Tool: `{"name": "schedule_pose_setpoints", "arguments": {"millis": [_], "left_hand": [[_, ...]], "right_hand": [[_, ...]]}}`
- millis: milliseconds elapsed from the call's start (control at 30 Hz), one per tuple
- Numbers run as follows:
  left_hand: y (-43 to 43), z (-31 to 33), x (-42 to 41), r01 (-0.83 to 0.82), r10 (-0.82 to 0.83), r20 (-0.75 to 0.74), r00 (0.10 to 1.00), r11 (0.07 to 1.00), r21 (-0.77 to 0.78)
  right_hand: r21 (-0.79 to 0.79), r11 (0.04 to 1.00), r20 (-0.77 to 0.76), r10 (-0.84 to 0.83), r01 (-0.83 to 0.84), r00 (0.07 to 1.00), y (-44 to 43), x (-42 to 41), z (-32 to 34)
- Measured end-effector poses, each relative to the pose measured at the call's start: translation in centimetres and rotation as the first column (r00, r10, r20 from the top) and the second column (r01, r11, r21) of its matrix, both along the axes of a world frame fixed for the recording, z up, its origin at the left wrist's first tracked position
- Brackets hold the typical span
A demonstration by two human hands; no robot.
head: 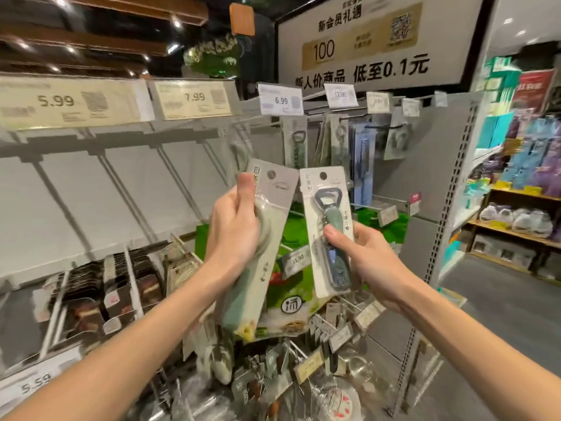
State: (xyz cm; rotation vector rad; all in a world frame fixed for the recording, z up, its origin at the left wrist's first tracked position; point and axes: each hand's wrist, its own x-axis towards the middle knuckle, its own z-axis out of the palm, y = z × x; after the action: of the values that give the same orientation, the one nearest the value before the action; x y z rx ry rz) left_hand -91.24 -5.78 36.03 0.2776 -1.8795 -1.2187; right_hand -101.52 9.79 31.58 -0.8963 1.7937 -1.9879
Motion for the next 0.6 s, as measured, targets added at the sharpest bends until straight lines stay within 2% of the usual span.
{"name": "schedule_pose_setpoints", "arguments": {"millis": [100,200,300,367,500,600], "left_hand": [[0.1,1.0,-4.1,-0.071,0.075,0.043,0.996,0.994,-0.088],[-0.3,1.5,-8.9,-0.119,0.131,0.063,0.989,0.978,-0.171],[-1.1,2.1,-9.6,-0.074,0.087,0.062,0.994,0.979,-0.192],[-0.7,2.7,-11.5,-0.1,0.116,0.05,0.992,0.963,-0.25],[-0.4,4.5,-14.1,-0.219,0.273,0.048,0.961,0.855,-0.47],[0.8,5.9,-14.9,-0.233,0.359,0.099,0.928,0.766,-0.599]], "right_hand": [[-0.016,0.999,-0.006,-0.033,0.033,0.999,0.3,-4.7,0.7],[0.022,1.0,-0.059,0.02,-0.018,0.998,0.8,-10.1,1.2],[0.018,0.999,-0.048,0.05,-0.049,0.998,0.1,-12.0,1.1],[0.029,0.992,-0.059,0.121,-0.12,0.991,0.1,-14.8,1.6],[0.005,0.975,-0.139,0.218,-0.22,0.966,-1.2,-19.6,2.9],[-0.005,0.966,-0.228,0.252,-0.26,0.941,-2.1,-21.8,3.6]]}}
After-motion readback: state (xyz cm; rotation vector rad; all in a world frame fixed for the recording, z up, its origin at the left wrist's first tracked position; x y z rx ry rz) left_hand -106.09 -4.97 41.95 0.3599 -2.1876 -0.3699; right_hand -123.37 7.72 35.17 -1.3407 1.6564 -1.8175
